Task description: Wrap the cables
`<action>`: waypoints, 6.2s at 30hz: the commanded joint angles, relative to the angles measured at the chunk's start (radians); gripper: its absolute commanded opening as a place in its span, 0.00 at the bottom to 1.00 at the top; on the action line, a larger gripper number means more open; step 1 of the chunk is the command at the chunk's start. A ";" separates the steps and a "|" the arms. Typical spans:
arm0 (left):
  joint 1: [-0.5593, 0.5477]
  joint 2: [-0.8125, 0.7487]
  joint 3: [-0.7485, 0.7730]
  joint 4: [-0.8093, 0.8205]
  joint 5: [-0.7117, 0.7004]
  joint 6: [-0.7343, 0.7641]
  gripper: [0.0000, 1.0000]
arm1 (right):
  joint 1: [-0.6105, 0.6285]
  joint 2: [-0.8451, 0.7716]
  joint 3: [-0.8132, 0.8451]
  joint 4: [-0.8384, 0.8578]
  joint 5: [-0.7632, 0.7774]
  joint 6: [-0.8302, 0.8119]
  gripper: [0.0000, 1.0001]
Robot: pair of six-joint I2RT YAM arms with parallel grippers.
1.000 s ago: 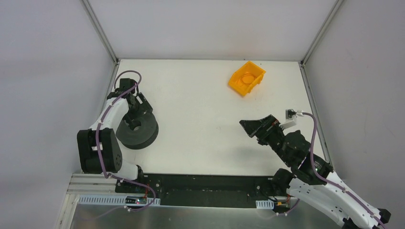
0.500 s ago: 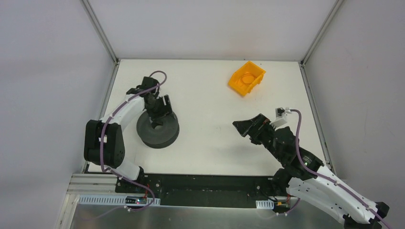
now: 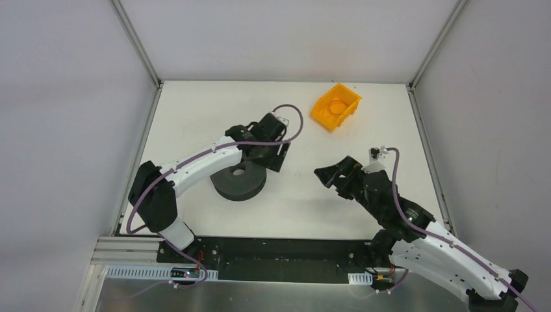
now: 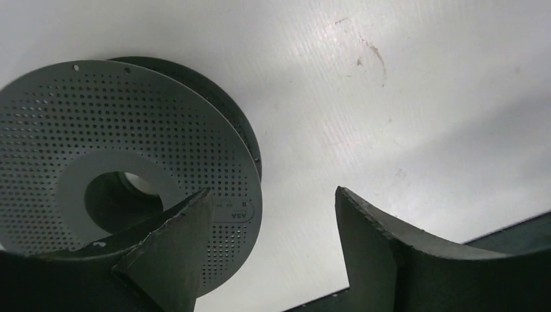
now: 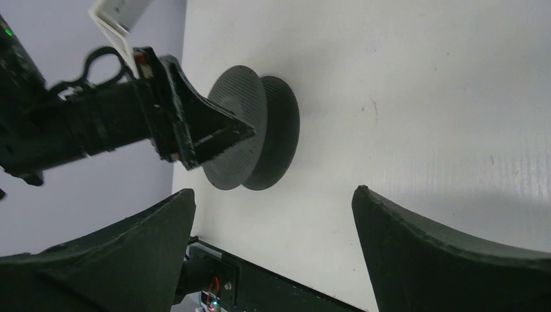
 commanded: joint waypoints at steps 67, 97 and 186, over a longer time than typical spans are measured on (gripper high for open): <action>0.031 -0.077 0.164 -0.121 -0.061 0.049 0.13 | -0.010 0.004 0.123 -0.087 0.462 -0.246 0.73; 0.086 -0.251 -0.046 -0.095 0.103 0.100 0.05 | -0.545 1.111 0.851 0.028 -0.121 -0.669 0.47; 0.085 -0.340 -0.109 -0.064 0.004 0.113 0.00 | -0.613 0.449 1.220 0.195 0.018 -0.874 0.00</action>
